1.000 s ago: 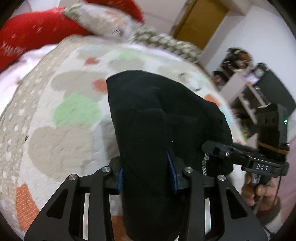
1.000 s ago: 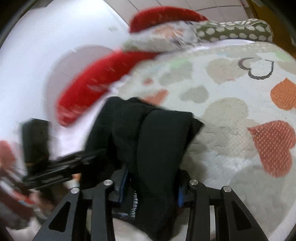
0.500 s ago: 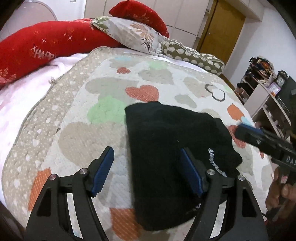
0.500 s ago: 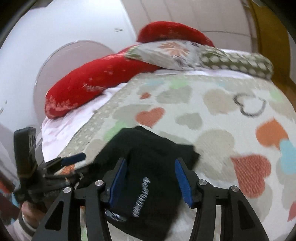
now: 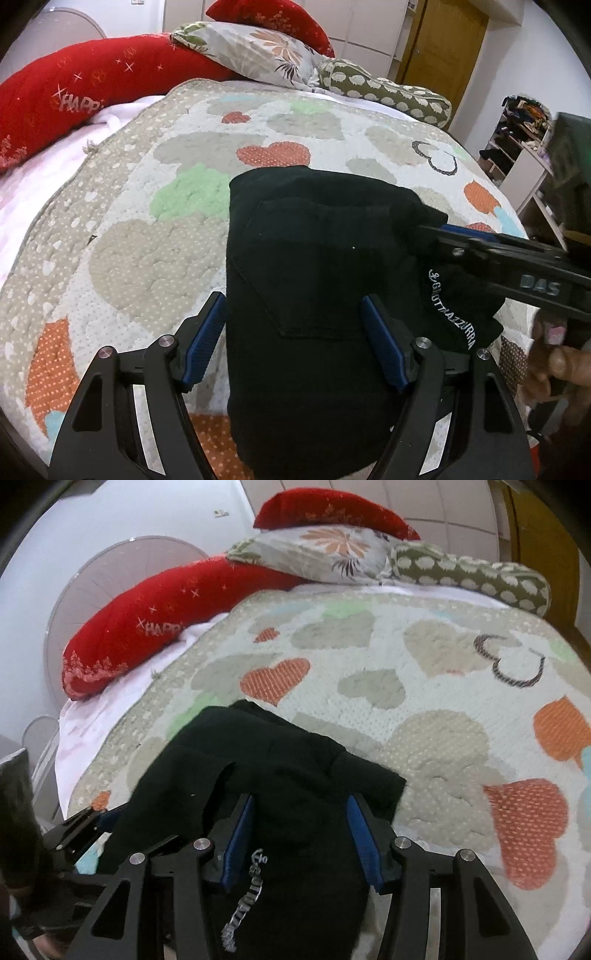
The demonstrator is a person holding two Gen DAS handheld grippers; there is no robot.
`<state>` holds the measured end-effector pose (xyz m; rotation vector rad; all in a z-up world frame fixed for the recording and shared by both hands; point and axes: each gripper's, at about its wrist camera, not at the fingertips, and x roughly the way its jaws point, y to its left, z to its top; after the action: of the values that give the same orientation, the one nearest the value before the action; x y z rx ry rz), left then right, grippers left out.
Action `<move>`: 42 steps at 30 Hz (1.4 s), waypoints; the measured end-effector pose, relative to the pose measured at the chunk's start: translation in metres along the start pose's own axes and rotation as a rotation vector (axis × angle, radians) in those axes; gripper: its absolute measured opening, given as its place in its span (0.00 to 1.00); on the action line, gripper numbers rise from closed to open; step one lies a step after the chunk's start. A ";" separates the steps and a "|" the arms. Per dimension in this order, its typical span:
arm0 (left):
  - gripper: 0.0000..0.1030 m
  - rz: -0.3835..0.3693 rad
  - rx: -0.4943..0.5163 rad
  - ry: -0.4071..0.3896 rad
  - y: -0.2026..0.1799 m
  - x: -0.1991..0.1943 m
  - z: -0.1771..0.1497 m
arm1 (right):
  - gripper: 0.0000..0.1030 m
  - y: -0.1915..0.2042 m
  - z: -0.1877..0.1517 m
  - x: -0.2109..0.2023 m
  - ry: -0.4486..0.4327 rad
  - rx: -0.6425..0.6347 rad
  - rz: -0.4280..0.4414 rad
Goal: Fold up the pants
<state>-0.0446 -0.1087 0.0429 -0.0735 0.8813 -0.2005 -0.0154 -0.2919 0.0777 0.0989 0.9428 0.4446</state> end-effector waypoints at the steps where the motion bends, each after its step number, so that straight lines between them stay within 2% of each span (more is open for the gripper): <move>1: 0.74 0.005 -0.003 -0.004 0.000 -0.003 0.000 | 0.49 0.002 -0.001 -0.007 -0.006 0.004 0.003; 5: 0.74 0.023 -0.007 -0.031 -0.002 -0.017 -0.002 | 0.49 0.012 -0.007 -0.037 -0.062 0.007 0.022; 11: 0.74 0.044 -0.011 -0.108 -0.005 -0.044 -0.002 | 0.51 0.030 -0.022 -0.073 -0.164 0.001 -0.026; 17: 0.74 0.117 0.004 -0.158 -0.008 -0.068 -0.001 | 0.52 0.045 -0.030 -0.085 -0.170 -0.029 -0.062; 25: 0.74 0.135 -0.015 -0.182 -0.003 -0.087 -0.003 | 0.57 0.054 -0.038 -0.101 -0.206 -0.028 -0.060; 42: 0.74 0.134 -0.015 -0.193 -0.001 -0.094 -0.006 | 0.58 0.064 -0.043 -0.105 -0.202 -0.044 -0.058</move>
<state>-0.1074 -0.0903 0.1103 -0.0463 0.6929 -0.0600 -0.1239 -0.2814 0.1494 0.0745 0.7355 0.3940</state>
